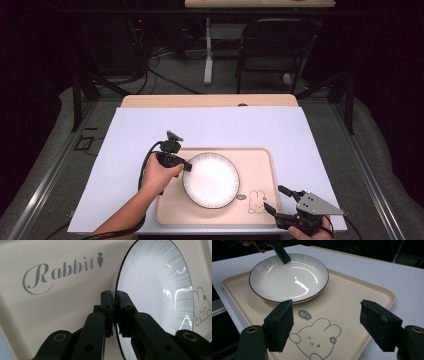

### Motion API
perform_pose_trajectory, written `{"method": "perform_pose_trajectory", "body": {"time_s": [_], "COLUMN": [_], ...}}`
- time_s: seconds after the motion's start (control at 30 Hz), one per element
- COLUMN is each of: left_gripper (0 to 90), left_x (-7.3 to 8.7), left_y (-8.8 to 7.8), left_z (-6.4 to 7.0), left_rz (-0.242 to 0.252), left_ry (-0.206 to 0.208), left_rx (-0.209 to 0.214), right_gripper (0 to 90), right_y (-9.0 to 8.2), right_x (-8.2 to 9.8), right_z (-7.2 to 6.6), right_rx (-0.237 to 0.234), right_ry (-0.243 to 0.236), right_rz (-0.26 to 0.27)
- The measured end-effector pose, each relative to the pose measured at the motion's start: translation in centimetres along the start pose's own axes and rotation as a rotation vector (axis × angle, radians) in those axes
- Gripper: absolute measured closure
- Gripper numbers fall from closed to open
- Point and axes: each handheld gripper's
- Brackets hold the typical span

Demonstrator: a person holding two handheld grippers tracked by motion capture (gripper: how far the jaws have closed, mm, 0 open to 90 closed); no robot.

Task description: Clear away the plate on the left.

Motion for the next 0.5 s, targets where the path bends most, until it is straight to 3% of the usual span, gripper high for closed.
{"method": "perform_pose_trajectory", "body": {"time_s": [0.5], "left_gripper": [82.7], "left_x": [0.3], "left_y": [1.2], "left_z": [-1.2], "left_rz": [-0.013], "left_ry": [-0.030], "left_rx": [0.001], "right_gripper": [26.4], "right_y": [0.0], "right_x": [0.0], "right_z": [0.1], "right_rx": [0.001], "right_ry": [-0.001], "right_rz": [-0.002]}}
Point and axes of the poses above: each handheld gripper's, and its own axes: y roughly forward along the jaws, x roughly out of its underside, z roughly to its right, and after that the axes turned 12 degrees about -y, right-handed
